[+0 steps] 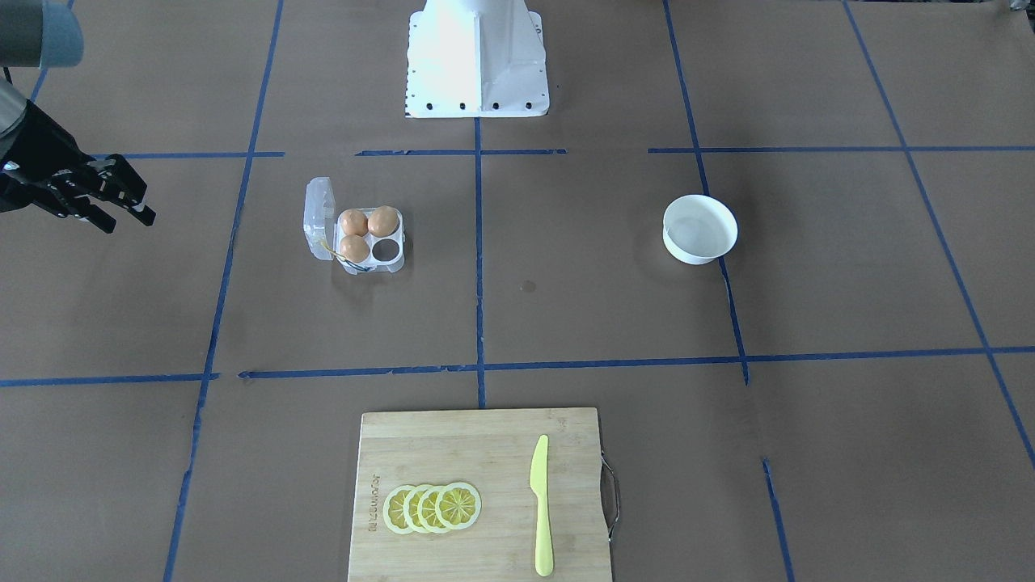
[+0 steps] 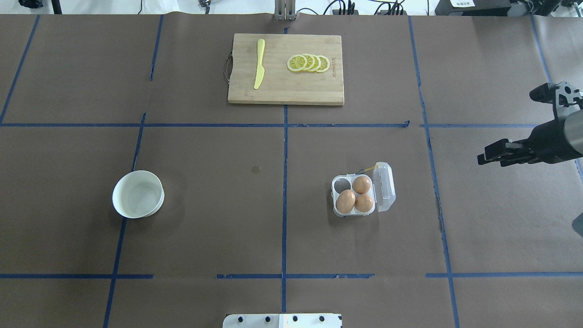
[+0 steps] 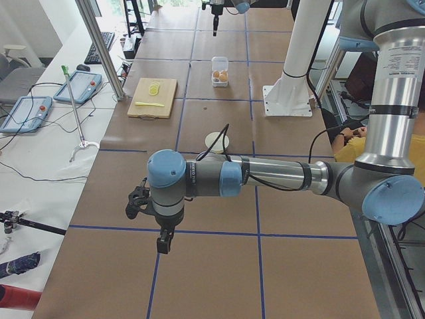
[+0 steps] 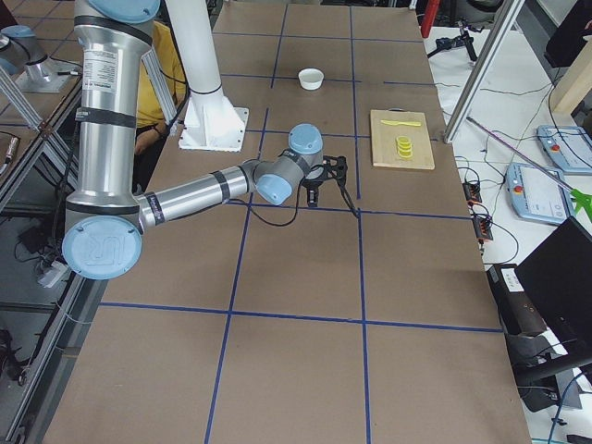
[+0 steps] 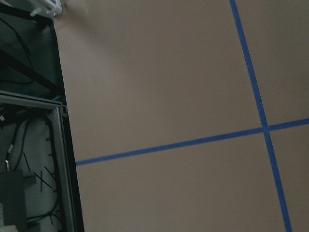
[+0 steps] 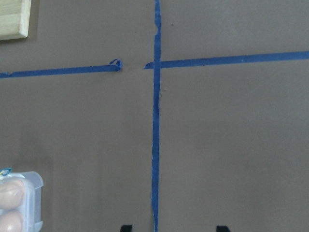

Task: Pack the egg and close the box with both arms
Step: 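Move the right gripper toward the open lid of the egg box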

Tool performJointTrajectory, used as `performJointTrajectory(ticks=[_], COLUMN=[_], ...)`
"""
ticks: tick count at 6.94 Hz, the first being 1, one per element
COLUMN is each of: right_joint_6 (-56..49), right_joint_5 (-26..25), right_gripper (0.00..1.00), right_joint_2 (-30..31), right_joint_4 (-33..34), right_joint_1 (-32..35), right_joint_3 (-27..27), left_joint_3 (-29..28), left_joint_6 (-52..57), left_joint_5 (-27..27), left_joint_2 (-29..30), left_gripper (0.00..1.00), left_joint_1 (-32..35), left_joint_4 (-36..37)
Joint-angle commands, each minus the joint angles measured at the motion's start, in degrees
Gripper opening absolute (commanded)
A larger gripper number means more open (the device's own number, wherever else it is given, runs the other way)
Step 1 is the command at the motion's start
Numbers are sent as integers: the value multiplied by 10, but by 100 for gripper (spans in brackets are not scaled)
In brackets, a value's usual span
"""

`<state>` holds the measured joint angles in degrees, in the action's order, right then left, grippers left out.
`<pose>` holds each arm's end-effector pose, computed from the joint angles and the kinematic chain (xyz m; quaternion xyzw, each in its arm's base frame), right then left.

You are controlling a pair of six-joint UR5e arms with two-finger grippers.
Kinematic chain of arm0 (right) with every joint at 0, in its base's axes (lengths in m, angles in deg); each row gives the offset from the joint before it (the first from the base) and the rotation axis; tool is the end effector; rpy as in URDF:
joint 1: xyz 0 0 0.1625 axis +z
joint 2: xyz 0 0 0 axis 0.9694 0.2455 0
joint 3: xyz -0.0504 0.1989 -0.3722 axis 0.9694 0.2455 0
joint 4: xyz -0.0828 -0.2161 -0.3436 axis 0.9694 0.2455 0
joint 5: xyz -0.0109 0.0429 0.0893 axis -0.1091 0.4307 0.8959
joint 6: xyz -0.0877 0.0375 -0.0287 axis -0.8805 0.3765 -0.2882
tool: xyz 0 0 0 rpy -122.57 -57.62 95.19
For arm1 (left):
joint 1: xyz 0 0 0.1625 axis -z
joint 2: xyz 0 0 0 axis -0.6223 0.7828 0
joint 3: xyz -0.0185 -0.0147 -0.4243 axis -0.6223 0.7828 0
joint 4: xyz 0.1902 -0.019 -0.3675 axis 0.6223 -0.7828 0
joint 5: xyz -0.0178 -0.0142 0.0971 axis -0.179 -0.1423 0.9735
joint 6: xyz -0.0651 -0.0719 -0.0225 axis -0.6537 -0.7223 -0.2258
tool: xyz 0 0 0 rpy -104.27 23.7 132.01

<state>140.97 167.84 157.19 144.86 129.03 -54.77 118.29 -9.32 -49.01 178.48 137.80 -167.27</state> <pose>-0.2148 -0.4093 0.4508 0.0501 -0.4873 0.0310 0.8712 -0.1499 -0.4851 0.6190 0.0724 0.3334 0.0319 0.9395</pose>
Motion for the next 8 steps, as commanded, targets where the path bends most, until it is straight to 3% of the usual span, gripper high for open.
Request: performJointTrajectory(ticks=[1, 2, 3, 5, 8], right_joint_6=[104, 136, 191, 232, 227], right_joint_5=[-66, -95, -109, -198, -188], right_gripper=[51, 48, 26, 0, 0], right_joint_2=[-1, -10, -48, -124, -162], right_joint_4=[-26, -41, -48, -44, -37], right_joint_1=[-87, -123, -154, -219, -211], right_joint_3=[-5, -5, -5, 3, 7], left_joint_3=[22, 22, 23, 24, 28], left_joint_6=[-5, -4, -3, -3, -3], left_joint_5=[-14, -15, -17, -17, -17], left_joint_2=[-8, -6, -4, -3, -3], left_gripper=[100, 100, 100, 100, 100], left_joint_1=[-2, -5, -6, -10, -11], left_joint_4=[0, -1, -2, -3, -3])
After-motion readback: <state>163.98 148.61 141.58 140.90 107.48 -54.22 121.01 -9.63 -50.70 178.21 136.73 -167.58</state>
